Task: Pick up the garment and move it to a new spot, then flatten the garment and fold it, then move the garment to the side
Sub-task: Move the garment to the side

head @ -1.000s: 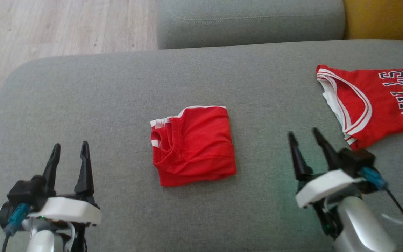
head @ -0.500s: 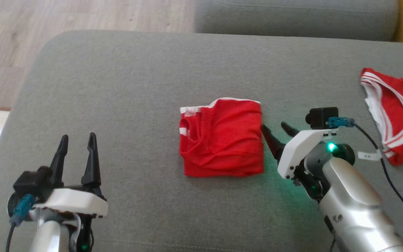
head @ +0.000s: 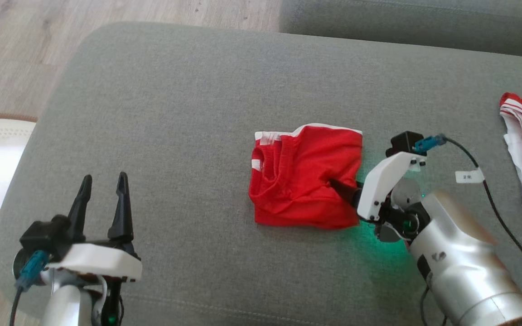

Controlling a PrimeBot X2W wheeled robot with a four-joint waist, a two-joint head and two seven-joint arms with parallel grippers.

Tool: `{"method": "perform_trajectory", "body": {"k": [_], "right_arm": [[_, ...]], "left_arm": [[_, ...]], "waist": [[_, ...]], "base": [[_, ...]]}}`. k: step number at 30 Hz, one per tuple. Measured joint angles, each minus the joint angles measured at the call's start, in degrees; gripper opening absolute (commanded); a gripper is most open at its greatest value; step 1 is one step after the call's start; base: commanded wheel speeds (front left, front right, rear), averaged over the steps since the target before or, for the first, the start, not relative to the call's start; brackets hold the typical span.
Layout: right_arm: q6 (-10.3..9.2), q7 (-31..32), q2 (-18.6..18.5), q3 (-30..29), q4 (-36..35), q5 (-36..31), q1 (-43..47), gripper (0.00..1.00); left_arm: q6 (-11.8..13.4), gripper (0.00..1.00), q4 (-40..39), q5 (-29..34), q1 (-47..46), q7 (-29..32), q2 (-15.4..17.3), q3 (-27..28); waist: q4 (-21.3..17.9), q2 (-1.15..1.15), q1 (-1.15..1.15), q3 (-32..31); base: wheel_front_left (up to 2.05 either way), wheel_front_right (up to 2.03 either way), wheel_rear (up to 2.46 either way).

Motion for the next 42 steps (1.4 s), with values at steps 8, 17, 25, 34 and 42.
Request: {"method": "perform_trajectory", "body": {"k": [8, 17, 25, 34, 42], "right_arm": [[0.0, -5.53, 0.25, -0.13, 3.25, -0.15, -1.54, 0.0], [0.0, -11.44, -0.55, 2.25, 1.81, -0.63, -2.18, 0.0], [0.0, -13.43, -3.59, 4.25, -1.54, -0.37, -2.94, 0.0], [0.0, -14.68, -4.31, 5.38, -5.56, 0.88, -2.75, 0.0], [0.0, -14.14, -5.38, 5.48, -9.11, 2.08, -1.25, 0.0]], "left_arm": [[-0.09, 1.0, 1.15, -0.57, -1.01, 0.0, -0.1, -0.15], [-0.52, 1.0, 1.32, -0.48, -1.01, -0.01, -0.05, -0.63], [-0.57, 1.0, 1.29, -0.4, -1.02, 0.0, 0.12, -2.72], [-0.59, 1.0, 1.51, -0.38, -3.3, -0.01, 0.66, -5.89], [-0.59, 1.0, 1.86, -0.41, -4.54, -0.01, 1.31, -7.78]], "waist": [[-0.33, 0.0, 0.0, 0.33], [-4.1, 0.0, 0.0, -0.55], [-10.38, 0.0, 0.0, -1.36], [-19.29, 0.0, 0.0, -0.87], [-26.33, 0.0, 0.0, 0.38]], "base": [[0.0, 0.0, 0.0], [0.0, 0.0, 0.0], [0.0, 0.0, 0.0], [0.0, 0.0, 0.0], [0.0, 0.0, 0.0]]}}
